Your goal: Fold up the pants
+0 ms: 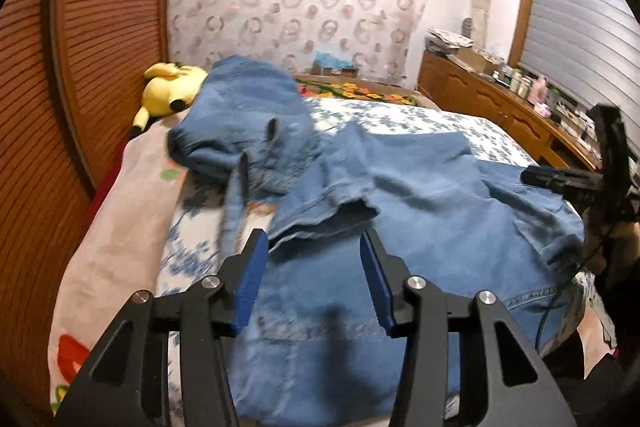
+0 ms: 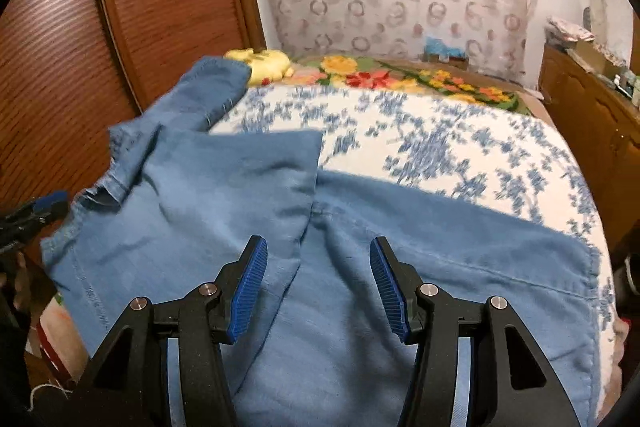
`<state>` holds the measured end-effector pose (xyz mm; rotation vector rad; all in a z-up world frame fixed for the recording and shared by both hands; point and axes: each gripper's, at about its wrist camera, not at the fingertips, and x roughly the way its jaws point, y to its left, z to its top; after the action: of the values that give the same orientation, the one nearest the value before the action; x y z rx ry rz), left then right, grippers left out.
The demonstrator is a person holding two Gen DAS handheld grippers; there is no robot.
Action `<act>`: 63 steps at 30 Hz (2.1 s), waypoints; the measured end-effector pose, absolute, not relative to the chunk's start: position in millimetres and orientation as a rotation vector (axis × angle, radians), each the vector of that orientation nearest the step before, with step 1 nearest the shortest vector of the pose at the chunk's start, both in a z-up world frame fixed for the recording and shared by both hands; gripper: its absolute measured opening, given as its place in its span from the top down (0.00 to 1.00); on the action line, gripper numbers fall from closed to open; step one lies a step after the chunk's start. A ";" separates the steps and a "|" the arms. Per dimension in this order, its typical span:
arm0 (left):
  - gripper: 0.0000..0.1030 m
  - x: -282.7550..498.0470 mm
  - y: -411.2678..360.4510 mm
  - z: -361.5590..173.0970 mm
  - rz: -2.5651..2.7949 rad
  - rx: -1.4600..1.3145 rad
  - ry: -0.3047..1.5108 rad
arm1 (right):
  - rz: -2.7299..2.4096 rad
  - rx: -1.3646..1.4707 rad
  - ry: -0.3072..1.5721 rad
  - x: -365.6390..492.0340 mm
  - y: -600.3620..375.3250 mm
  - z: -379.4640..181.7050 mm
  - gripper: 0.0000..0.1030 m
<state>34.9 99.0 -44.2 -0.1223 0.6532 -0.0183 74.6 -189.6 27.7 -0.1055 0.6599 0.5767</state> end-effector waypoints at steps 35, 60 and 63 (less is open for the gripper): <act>0.52 109.1 110.8 -47.2 0.178 0.066 0.770 | 0.514 -0.138 0.678 51.6 -220.9 8.1 0.46; 0.25 80.8 122.4 -5.5 0.070 -0.083 0.597 | 0.446 -0.045 0.609 17.3 -277.3 32.1 0.46; 0.25 72.0 110.5 -4.0 0.080 -0.083 0.564 | 0.424 -0.040 0.595 6.4 -291.5 36.0 0.46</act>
<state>72.0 110.5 -4.0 -0.0833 0.5637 0.0799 6.4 -291.5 36.0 -0.0398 0.5950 0.4237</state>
